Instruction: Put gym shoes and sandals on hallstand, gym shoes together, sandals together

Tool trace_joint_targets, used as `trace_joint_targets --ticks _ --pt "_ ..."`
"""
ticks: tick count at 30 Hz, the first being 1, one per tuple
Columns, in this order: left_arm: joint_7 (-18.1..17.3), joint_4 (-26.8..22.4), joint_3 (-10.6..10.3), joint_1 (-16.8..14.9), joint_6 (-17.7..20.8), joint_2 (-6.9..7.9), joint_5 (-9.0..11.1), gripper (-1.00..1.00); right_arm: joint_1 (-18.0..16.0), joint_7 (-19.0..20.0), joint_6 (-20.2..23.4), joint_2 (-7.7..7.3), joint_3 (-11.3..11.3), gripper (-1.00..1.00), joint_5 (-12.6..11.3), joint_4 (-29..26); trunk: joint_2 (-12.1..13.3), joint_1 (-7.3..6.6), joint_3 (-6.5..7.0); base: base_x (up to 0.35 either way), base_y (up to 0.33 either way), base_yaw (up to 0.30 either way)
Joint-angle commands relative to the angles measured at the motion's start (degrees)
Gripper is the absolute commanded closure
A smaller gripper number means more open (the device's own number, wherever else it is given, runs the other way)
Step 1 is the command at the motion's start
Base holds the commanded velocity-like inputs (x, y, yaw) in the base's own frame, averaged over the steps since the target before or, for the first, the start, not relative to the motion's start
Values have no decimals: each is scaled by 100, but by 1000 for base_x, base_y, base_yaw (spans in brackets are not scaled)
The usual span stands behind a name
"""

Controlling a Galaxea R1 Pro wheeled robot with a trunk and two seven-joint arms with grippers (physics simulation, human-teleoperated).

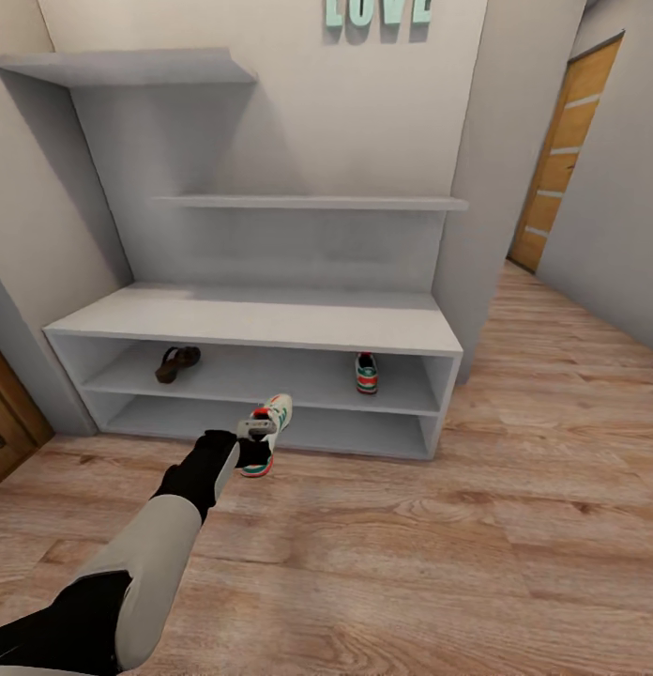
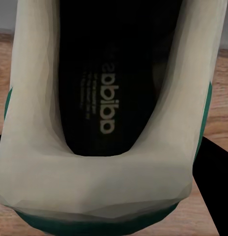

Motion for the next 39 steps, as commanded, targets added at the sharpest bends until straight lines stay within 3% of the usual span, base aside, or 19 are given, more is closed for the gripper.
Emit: trace_joint_targets --ticks 1,10,14,21,33,39 --pt "-61 -15 8 -2 25 -9 -72 100 -5 16 30 -1 2 100 40 -4 -2 -1 -6 0 0 0" --pt "-61 -41 -59 -3 24 -3 -75 100 -5 16 36 -1 13 100 53 -7 -2 -1 -6 0 0 0" --pt "-61 -103 -60 -2 21 -2 -76 100 -5 16 70 -1 9 100 55 -10 -8 9 -104 0 0 6" --pt "-61 -126 -60 -1 16 -10 -76 100 -5 16 504 -1 7 100 61 -7 -17 27 -315 0 0 51" --pt "-61 -447 -68 -1 -62 -11 -76 100 -5 16 547 -1 8 100 59 -3 -33 58 -667 0 0 33" --pt "-61 -452 -125 -3 -66 -11 -76 100 -5 15 547 -1 8 100 62 -2 -33 58 -671 0 0 1"
